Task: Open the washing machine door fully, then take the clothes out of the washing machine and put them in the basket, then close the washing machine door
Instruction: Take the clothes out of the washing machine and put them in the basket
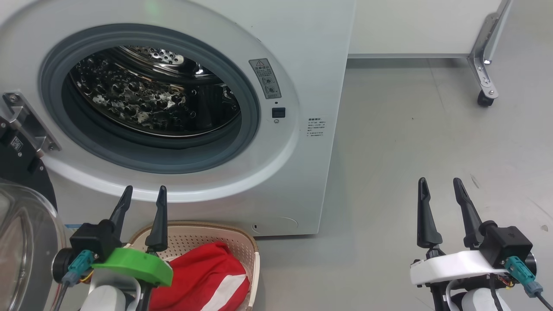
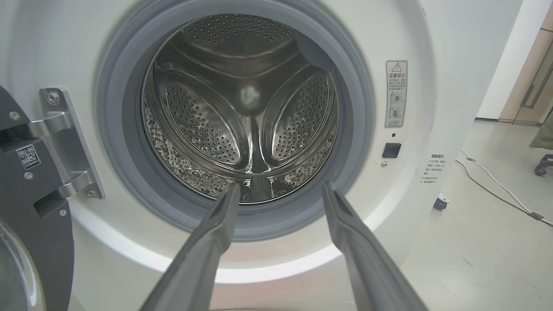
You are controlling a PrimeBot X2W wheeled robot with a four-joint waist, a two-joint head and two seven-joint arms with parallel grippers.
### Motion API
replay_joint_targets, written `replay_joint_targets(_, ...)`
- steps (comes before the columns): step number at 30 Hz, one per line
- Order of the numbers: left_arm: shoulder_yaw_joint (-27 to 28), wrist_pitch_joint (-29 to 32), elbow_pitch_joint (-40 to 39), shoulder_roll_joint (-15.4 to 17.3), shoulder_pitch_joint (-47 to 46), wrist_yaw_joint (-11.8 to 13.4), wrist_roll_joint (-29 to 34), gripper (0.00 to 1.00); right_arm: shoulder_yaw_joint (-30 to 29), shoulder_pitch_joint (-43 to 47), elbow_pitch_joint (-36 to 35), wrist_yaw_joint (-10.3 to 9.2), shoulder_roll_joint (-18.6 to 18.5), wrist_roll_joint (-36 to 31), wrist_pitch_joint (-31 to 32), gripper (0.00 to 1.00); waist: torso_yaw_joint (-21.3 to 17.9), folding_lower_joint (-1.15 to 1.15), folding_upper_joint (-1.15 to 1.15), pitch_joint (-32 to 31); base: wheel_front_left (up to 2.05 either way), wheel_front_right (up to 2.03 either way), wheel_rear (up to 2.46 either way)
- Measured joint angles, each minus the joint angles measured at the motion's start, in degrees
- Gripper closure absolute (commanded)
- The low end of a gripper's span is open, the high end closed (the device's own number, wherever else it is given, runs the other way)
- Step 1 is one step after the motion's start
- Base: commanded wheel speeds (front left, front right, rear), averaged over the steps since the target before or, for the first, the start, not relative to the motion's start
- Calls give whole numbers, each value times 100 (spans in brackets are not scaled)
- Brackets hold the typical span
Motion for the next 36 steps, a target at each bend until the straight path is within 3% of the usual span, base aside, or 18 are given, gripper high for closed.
replay_joint_targets(36,5,0,-792,-16,483,-18,42,0,-3,100,-205,0,-2,2,-14,0,-31,0,0,89,0,0,0)
